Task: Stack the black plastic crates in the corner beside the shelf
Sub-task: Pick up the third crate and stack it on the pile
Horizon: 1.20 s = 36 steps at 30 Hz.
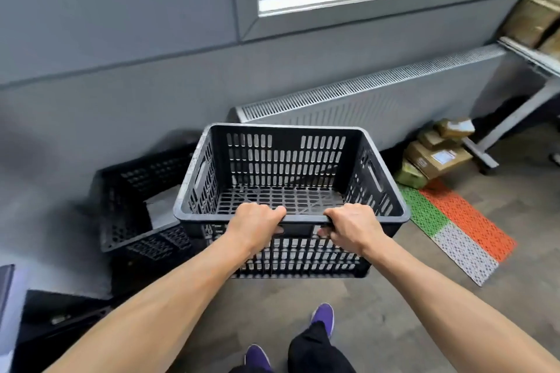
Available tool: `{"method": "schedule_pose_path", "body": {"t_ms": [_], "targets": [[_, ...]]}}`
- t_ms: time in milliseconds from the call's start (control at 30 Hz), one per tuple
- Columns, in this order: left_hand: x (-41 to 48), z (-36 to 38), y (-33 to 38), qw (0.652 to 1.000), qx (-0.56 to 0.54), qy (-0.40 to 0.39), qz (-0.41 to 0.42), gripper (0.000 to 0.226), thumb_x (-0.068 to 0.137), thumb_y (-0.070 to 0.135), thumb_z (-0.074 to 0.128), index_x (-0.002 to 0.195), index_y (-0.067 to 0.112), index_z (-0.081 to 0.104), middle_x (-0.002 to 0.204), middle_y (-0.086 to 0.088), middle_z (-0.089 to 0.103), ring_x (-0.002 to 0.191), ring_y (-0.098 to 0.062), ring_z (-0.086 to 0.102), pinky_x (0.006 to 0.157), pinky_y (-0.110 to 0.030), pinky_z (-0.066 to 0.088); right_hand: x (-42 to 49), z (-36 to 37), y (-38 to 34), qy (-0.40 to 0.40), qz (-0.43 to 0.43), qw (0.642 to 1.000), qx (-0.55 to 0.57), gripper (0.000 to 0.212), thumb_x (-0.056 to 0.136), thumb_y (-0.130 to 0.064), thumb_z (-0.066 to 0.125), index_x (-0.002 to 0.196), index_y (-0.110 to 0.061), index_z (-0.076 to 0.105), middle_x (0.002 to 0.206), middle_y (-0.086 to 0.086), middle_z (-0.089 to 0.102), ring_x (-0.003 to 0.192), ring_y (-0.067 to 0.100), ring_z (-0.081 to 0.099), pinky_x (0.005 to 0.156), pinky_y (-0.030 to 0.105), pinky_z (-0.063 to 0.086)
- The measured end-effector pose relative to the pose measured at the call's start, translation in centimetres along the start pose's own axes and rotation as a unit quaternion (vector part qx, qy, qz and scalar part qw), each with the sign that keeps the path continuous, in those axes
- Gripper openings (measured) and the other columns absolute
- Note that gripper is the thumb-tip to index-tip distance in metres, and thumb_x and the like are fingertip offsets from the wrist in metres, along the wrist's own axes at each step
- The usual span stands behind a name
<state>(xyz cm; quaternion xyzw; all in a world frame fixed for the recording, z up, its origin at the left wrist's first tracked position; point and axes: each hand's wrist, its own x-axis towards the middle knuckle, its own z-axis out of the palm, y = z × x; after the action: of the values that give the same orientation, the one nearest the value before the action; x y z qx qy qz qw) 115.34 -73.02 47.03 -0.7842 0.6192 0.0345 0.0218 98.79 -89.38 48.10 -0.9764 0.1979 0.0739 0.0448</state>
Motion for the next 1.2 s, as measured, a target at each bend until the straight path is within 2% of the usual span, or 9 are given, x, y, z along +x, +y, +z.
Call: {"method": "schedule_pose_path", "body": {"t_ms": [233,400,500,667,900,1033,1200], "targets": [[-7.0,-1.3,-5.2,0.998,0.022,0.012,-0.064,0.025,0.098,0.042,0.051,0.099,0.018,0.049,0.086,-0.001,0.07,0.077,-0.027,0.067,0.057,-0.033,0.038,2.3,-1.2,-7.9,0.032,-0.065,0.997,-0.02,0.038,0.091,-0.057,0.051,0.089,-0.021,0.062,0.086,0.001,0.073,0.084,0.025,0.07,0.067,0.032,0.05],[-10.4,-1.6,-8.2,0.991,0.041,0.001,-0.131,0.013,0.095,0.027,0.06,0.098,0.02,0.05,0.082,0.0,0.071,0.072,-0.026,0.067,0.054,-0.033,0.038,4.4,-2.0,-12.1,0.049,-0.101,0.993,-0.038,0.037,0.09,-0.056,0.051,0.095,-0.021,0.063,0.087,0.001,0.073,0.085,0.026,0.07,0.07,0.033,0.05],[-11.5,-1.7,-9.7,0.988,0.033,0.01,-0.153,0.016,0.096,0.032,0.058,0.102,0.019,0.052,0.085,-0.001,0.071,0.078,-0.027,0.068,0.056,-0.034,0.036,6.0,-2.5,-13.8,0.054,-0.122,0.99,-0.043,0.034,0.091,-0.055,0.052,0.096,-0.023,0.062,0.087,0.003,0.073,0.085,0.028,0.07,0.07,0.035,0.051],[-12.1,-1.3,-12.4,0.981,0.033,0.011,-0.19,0.027,0.099,0.042,0.047,0.112,0.018,0.049,0.094,-0.002,0.071,0.086,-0.03,0.068,0.06,-0.034,0.037,9.8,-2.5,-15.9,0.057,-0.161,0.984,-0.055,0.039,0.091,-0.058,0.05,0.098,-0.021,0.061,0.088,0.003,0.072,0.085,0.028,0.07,0.068,0.034,0.048],[-11.3,-0.6,-17.5,0.968,0.021,-0.005,-0.249,0.03,0.1,0.042,0.045,0.117,0.018,0.049,0.097,-0.002,0.071,0.089,-0.029,0.068,0.061,-0.033,0.038,17.3,-1.8,-18.0,0.05,-0.221,0.972,-0.065,0.038,0.09,-0.056,0.052,0.097,-0.02,0.059,0.086,0.004,0.072,0.082,0.03,0.07,0.067,0.037,0.049],[-10.5,-0.2,-20.4,0.961,0.036,-0.026,-0.272,0.026,0.102,0.036,0.044,0.119,0.016,0.049,0.094,-0.002,0.07,0.084,-0.027,0.069,0.058,-0.032,0.04,21.6,-1.5,-19.0,0.042,-0.251,0.965,-0.067,0.034,0.092,-0.052,0.051,0.101,-0.02,0.057,0.087,0.003,0.072,0.084,0.029,0.07,0.068,0.038,0.05],[-9.1,0.1,-22.6,0.955,0.03,-0.035,-0.294,0.035,0.103,0.04,0.04,0.126,0.015,0.048,0.1,-0.003,0.07,0.088,-0.028,0.069,0.059,-0.032,0.036,25.4,-1.2,-19.6,0.039,-0.279,0.958,-0.058,0.033,0.093,-0.051,0.052,0.101,-0.019,0.056,0.085,0.003,0.072,0.082,0.03,0.07,0.062,0.036,0.043]]}}
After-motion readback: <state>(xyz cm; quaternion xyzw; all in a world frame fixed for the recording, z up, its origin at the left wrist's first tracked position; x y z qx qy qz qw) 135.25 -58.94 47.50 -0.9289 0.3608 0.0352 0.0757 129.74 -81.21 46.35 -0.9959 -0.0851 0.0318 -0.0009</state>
